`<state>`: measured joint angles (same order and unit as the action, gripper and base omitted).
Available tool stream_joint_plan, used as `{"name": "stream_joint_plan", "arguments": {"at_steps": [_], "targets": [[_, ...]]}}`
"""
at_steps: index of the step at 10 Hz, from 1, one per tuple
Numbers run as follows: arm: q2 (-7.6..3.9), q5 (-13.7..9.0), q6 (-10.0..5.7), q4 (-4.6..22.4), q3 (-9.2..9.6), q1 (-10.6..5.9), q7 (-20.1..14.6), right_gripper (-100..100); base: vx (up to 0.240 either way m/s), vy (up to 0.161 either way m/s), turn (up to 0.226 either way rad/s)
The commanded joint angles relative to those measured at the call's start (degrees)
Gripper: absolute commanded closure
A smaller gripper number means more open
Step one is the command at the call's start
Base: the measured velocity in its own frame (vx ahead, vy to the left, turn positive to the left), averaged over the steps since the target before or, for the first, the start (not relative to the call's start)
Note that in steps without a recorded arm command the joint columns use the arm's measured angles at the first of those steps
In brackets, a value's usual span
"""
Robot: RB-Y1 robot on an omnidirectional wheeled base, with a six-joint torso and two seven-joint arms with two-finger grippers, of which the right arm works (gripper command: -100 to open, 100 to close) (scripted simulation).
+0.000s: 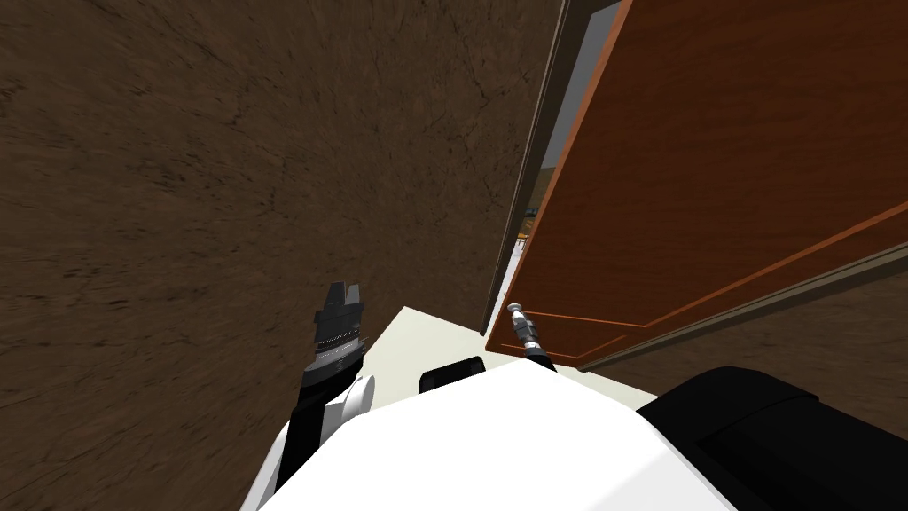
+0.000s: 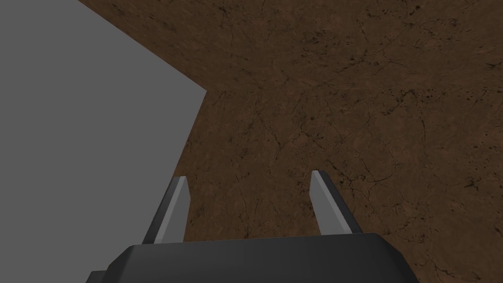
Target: Pull the door open
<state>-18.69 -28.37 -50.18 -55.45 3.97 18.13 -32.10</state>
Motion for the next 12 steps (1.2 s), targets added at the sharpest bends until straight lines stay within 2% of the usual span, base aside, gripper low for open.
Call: {"name": "stream_joint_plan", "arguments": {"at_steps": [1, 2, 5, 6, 12], "targets": [[-0.04, -0.2, -0.19, -0.3, 0.1, -0.07, -1.6, 100, -0.02, -0.001, 0.016], [-0.17, -0.6, -0.24, -0.3, 0.32, -0.09, -3.9, 100, -0.022, -0.003, 0.028], [-0.44, -1.3, -0.35, -0.2, 0.77, -0.14, -8.2, 100, -0.03, -0.001, 0.028], [-0.44, -1.3, -0.35, -0.2, 0.77, -0.14, -8.6, 100, -0.028, 0.0, 0.015], [-0.92, -2.6, -0.55, -0.1, 1.58, -0.23, -17.7, 100, -0.026, 0.0, 0.023]]}}
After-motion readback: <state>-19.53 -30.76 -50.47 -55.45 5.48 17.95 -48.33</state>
